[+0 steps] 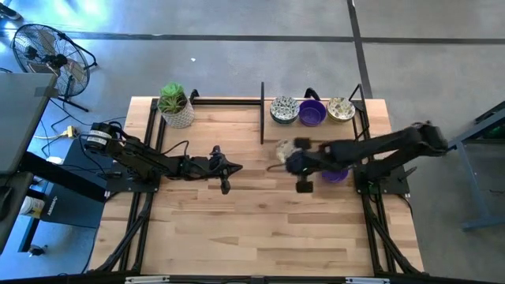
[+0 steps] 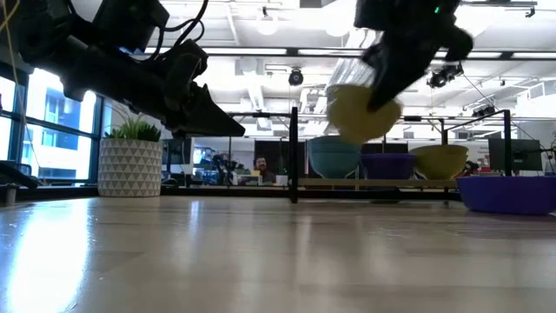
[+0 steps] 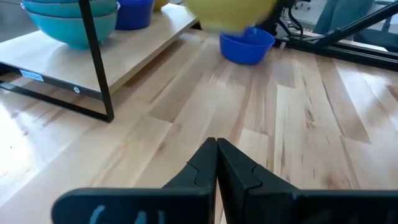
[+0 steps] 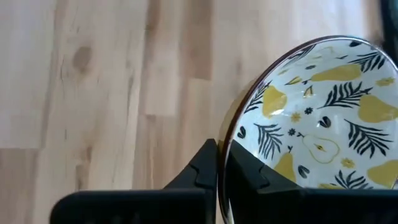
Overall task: Pick & Place Mini bowls
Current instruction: Stack the yellow bowl on top of the yellow bowls on the shelf
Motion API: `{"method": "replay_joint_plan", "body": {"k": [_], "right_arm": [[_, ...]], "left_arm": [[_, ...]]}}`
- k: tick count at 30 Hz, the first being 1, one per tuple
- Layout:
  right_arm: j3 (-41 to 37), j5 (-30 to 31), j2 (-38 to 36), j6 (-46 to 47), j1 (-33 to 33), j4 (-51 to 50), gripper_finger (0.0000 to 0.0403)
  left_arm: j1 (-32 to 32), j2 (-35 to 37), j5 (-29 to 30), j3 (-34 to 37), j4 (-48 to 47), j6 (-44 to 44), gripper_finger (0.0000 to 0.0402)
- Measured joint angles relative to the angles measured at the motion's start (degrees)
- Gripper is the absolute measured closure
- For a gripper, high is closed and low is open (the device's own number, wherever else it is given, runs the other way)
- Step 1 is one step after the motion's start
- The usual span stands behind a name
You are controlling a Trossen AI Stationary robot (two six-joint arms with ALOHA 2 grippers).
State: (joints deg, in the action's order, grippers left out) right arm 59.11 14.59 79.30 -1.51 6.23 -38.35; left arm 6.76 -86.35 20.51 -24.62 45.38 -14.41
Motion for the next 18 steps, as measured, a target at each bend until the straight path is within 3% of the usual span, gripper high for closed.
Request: {"method": "replay_joint_plan", "body": {"k": [8, 18], "right_arm": [[2.4, 1.79, -13.13, 9.06, -11.09, -15.89, 0.0382], [8.44, -1.21, -12.69, -2.48, -34.22, -26.04, 0.0391]], "left_arm": [[-0.02, 0.0, 1.09, 0.0, 1.02, -0.38, 0.0399], [-0.02, 0.0, 0.79, 0.0, 1.65, 0.17, 0.0399]]}}
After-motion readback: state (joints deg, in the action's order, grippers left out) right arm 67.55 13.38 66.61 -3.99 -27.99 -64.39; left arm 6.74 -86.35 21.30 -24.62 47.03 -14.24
